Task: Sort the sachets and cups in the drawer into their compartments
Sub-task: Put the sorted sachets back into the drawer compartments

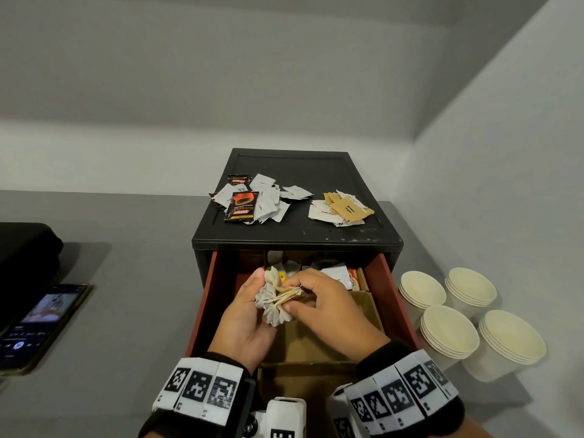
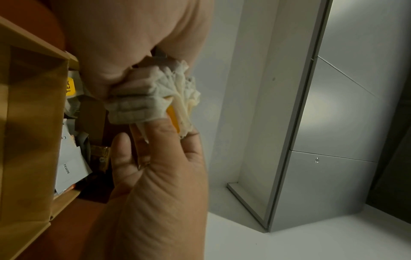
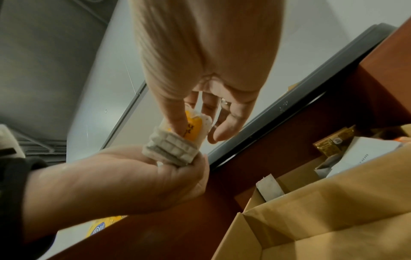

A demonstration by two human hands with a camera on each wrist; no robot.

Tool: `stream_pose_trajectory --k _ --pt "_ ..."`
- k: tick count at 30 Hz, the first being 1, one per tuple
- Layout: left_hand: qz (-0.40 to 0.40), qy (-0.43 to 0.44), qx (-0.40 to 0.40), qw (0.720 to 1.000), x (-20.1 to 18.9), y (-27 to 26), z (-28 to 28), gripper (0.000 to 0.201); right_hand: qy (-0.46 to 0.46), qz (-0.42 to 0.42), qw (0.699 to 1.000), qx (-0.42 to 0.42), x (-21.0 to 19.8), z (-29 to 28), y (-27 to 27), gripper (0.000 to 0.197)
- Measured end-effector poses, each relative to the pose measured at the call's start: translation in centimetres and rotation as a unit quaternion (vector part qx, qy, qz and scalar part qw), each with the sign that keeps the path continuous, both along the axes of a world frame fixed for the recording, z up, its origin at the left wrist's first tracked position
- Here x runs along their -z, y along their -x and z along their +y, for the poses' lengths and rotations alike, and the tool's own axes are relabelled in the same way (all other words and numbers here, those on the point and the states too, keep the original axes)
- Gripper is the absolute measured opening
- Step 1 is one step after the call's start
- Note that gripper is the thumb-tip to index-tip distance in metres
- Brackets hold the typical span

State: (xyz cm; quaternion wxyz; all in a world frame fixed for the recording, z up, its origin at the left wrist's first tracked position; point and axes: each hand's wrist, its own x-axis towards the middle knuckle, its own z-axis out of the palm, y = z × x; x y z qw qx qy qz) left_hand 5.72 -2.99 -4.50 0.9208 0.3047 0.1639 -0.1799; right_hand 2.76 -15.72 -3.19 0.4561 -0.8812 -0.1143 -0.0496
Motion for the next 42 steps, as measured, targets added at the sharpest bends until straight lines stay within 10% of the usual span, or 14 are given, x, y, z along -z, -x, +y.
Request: stream_pose_trajectory --k 9,14,26,32,38,42 --pt "-0.021 -0.059 0.100 0.993 -0.5 0.6 0.0 0.037 0.042 0.007 0.999 0.005 -0.7 -0.5 -0.2 0.017" --pt "-0.020 -0.246 0.146 0.958 -0.7 0.2 1.0 0.035 0.155 0.025 0.987 -0.046 -1.7 -1.2 0.4 0.012" --pt "0.083 -0.445 0.374 0.810 1.5 -0.9 2.6 0.062 0.447 0.223 0.821 -0.275 1.4 3.1 1.9 0.011" --pt "0.089 -0.418 0.380 0.820 1.6 -0.9 2.3 0.063 0.413 0.266 0.799 -0.346 2.9 4.8 2.0 0.014" --pt "0.085 -0.408 0.373 0.829 1.4 -0.5 2.6 0.062 0.366 0.314 0.840 -0.248 1.1 3.4 1.2 0.015" --pt "0.081 -0.408 0.377 0.828 1.3 -0.4 2.5 0.061 0.450 0.363 0.775 -0.254 1.0 2.8 1.6 0.026"
